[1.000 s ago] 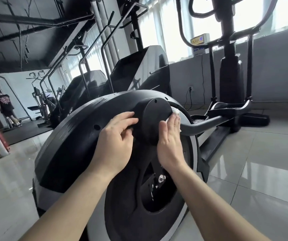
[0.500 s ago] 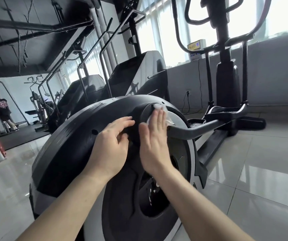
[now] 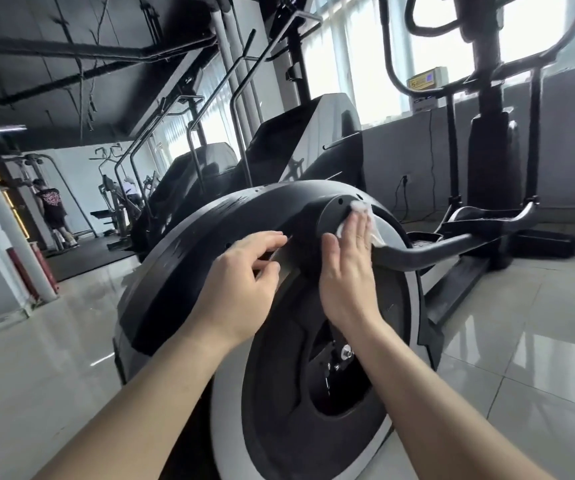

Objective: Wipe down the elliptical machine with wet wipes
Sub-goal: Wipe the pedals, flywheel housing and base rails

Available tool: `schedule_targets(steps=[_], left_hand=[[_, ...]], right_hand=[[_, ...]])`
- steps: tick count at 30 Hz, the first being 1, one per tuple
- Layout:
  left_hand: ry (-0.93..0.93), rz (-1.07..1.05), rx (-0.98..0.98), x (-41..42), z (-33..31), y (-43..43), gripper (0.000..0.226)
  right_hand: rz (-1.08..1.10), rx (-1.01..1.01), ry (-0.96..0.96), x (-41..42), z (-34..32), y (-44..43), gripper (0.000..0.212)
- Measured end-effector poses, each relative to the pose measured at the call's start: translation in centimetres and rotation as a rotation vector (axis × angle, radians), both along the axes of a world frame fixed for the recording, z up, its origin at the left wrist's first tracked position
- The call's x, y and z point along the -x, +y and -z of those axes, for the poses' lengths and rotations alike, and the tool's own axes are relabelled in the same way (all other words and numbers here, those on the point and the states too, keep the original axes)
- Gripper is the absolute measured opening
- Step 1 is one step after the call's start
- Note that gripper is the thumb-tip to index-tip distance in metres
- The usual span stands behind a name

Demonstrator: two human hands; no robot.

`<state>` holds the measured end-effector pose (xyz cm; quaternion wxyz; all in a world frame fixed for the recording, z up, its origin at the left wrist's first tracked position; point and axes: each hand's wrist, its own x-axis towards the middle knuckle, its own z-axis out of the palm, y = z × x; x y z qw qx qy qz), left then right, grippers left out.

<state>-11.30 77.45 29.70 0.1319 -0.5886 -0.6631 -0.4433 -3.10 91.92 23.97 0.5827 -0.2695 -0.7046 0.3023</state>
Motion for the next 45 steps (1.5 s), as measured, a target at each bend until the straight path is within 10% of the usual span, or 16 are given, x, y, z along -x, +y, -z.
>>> schedule_targets(steps=[16,26,33,45], left_hand=[[0.2,-0.472,-0.244,3.5,2.1,-6.6,0.035],[0.095,-0.401,-0.183,6.8,1.4,-8.6,0.033],[0.021,-0.361,-0.188,7.7,1.4,-9.1,0.031],[0.11,-0.375,-0.173,7.4,2.9,-8.3,0.027]], right_hand=[[-0.123,-0.451,-0.071,5.9,3.2,-10.1,0.059],[0.137,-0.349,-0.281,8.2,-4.0,-7.2,0.08],[-0.149,-0.644,-0.288,5.9,5.4,-14.4,0.068],[-0.255,-0.39,-0.145,6.5,12.7,-16.3,0.072]])
